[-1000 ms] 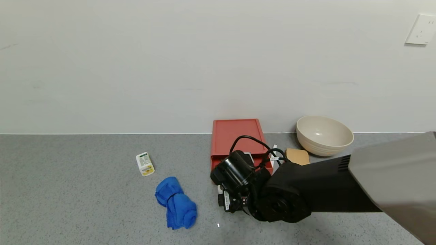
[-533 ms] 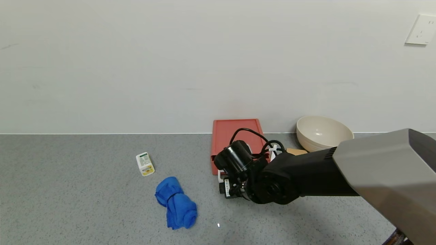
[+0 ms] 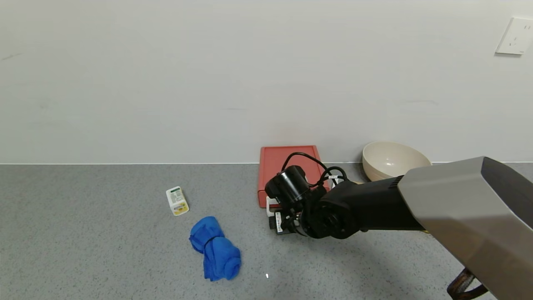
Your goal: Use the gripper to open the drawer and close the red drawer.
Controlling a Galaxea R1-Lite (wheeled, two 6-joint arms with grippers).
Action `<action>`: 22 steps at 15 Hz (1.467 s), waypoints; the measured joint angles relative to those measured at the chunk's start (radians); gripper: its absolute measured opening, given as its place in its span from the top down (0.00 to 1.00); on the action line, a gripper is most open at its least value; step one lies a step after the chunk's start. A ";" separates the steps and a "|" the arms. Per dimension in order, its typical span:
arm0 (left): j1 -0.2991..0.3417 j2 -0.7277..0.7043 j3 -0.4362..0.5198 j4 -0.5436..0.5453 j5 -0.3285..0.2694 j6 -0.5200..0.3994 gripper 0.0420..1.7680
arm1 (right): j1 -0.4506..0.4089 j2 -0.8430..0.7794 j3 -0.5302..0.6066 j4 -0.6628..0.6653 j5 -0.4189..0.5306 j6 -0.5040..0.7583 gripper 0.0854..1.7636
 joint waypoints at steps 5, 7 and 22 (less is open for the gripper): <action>0.000 0.000 0.000 0.000 -0.001 0.000 0.03 | 0.001 -0.011 0.005 0.011 0.001 -0.009 0.03; 0.000 0.000 0.000 0.000 -0.001 0.000 0.03 | 0.009 -0.042 0.019 0.035 0.003 -0.019 0.03; 0.000 0.000 0.000 -0.001 0.001 -0.003 0.03 | -0.212 -0.877 0.445 0.069 0.354 -0.316 0.03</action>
